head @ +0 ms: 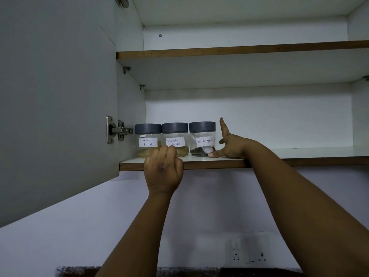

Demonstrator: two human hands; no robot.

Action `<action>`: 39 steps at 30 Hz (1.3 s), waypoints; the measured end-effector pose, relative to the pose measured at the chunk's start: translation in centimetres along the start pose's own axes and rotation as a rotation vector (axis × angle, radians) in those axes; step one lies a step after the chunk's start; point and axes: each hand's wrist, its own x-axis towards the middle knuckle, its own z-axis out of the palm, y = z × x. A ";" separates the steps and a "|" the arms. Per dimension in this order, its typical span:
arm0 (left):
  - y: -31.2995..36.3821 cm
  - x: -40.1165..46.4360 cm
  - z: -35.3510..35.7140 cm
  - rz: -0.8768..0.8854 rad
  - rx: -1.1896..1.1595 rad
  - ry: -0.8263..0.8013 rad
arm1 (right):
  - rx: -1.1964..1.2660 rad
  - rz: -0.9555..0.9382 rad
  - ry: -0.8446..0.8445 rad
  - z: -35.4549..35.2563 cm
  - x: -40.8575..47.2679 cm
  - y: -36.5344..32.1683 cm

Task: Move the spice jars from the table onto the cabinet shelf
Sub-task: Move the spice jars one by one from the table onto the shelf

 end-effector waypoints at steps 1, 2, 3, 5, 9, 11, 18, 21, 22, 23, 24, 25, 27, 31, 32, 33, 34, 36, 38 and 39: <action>0.1 0.1 -0.1 -0.005 -0.007 -0.010 | -0.017 0.007 0.004 0.0 -0.4 -0.1; 0.1 0.1 -0.3 -0.008 -0.020 -0.020 | -0.027 0.016 0.005 -0.2 -0.9 -0.1; 0.2 0.1 -0.4 -0.010 -0.035 -0.029 | -0.026 0.030 0.004 -0.3 -1.5 -0.1; 0.3 0.0 -0.7 -0.019 -0.062 -0.035 | -0.032 0.064 0.014 -0.4 -2.7 -0.2; 0.6 -0.7 -1.3 -0.041 -0.137 -0.039 | -0.309 0.087 0.117 1.2 -5.1 -0.6; 0.6 -0.9 -1.7 -0.018 -0.140 -0.050 | -0.424 0.072 0.267 3.1 -6.4 -0.7; 0.5 -1.5 -3.5 0.025 -0.189 -0.113 | -0.388 -0.173 0.676 8.5 -10.8 1.7; 1.0 -2.5 -4.6 -0.021 -0.252 -0.156 | -0.110 -0.272 0.779 10.5 -12.9 2.8; 1.2 -3.3 -5.0 -0.038 -0.259 -0.172 | -0.145 -0.262 0.762 11.1 -13.7 3.2; 1.5 -4.4 -5.4 -0.053 -0.258 -0.204 | -0.200 -0.246 0.730 11.8 -14.7 3.8; 1.9 -5.8 -5.8 -0.066 -0.261 -0.245 | -0.249 -0.226 0.682 12.6 -15.7 4.5; 2.4 -7.6 -6.2 -0.085 -0.275 -0.289 | -0.284 -0.200 0.626 13.6 -17.0 5.3; 3.6 -11.9 -7.2 -0.145 -0.322 -0.397 | -0.300 -0.129 0.531 16.0 -19.8 7.3; 6.7 -22.2 -9.7 -0.209 -0.365 -0.683 | -0.191 0.058 0.433 21.1 -25.8 11.8; 7.5 -24.7 -10.6 -0.234 -0.365 -0.739 | -0.163 0.109 0.391 22.3 -27.3 12.8; 8.4 -27.1 -11.6 -0.275 -0.369 -0.788 | -0.142 0.152 0.352 23.5 -28.9 13.9; 9.3 -29.3 -12.6 -0.325 -0.379 -0.828 | -0.122 0.189 0.325 24.7 -30.3 14.9; 11.1 -33.3 -14.7 -0.417 -0.396 -0.909 | -0.078 0.276 0.270 26.9 -33.3 16.8; 12.9 -36.7 -16.6 -0.451 -0.397 -1.037 | -0.077 0.379 0.154 29.2 -35.9 18.3; 13.7 -38.2 -17.4 -0.457 -0.405 -1.098 | -0.086 0.410 0.075 30.4 -37.1 18.9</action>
